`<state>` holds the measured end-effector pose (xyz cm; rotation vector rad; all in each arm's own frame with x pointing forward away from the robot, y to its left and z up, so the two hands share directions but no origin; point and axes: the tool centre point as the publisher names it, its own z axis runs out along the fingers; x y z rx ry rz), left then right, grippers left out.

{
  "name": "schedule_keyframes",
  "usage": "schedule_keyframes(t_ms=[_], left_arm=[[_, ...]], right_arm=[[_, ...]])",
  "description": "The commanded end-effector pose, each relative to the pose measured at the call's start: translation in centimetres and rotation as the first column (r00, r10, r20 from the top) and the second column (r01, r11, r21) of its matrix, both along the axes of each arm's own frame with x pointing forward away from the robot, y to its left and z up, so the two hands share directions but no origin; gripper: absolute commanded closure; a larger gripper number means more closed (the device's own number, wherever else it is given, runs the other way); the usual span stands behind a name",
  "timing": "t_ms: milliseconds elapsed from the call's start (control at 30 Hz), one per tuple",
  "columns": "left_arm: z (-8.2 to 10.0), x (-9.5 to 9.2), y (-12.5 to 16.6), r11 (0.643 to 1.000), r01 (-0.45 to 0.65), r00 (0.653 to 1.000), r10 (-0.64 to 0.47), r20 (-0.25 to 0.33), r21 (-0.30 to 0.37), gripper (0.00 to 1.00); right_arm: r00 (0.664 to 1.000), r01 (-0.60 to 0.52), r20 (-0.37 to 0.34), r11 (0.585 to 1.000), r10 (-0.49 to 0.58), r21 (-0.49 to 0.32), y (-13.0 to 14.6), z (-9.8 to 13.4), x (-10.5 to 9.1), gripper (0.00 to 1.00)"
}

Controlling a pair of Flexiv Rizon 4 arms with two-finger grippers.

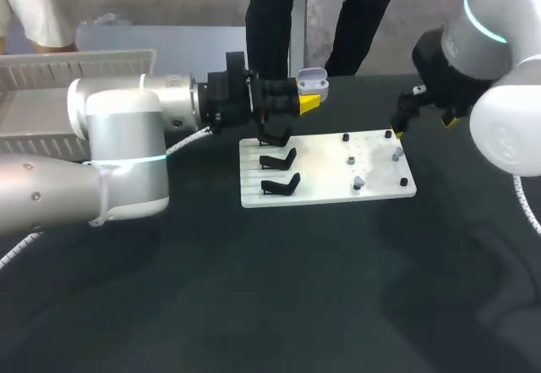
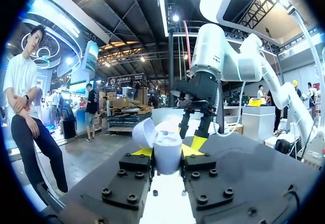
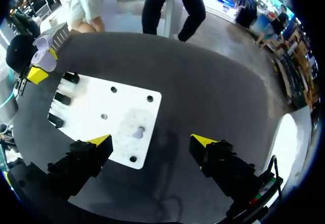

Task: Pick up each earbud case from the left stands, insert the matching earbuds, close the lid, and place the case in the box.

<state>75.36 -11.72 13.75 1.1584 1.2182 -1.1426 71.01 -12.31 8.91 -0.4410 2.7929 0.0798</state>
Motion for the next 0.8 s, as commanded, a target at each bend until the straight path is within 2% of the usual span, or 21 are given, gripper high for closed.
schedule_keyframes(t_ms=[33,300,567,800], left_arm=[[0.8,-1.1,0.5,1.0,-0.01,1.0,0.01,0.011,-0.016,1.0],[2.5,-2.5,0.6,1.0,0.006,1.0,-0.006,0.01,-0.028,1.0],[3.1,-2.9,0.6,1.0,0.014,1.0,-0.014,0.001,-0.016,1.0],[3.0,-2.8,0.8,1.0,0.006,1.0,-0.006,-0.006,-0.006,1.0]], right_arm=[[1.0,0.016,-0.012,0.997,-0.017,-0.07,0.4,-0.7,0.2,0.0],[0.998,0.005,-0.067,0.995,-0.012,-0.096,0.9,-1.4,-0.4,0.0],[0.994,0.017,-0.104,0.996,-0.026,-0.088,0.9,-2.5,-1.1,0.0],[0.991,0.027,-0.125,0.994,-0.041,-0.108,1.0,-3.0,-0.9,0.0]])
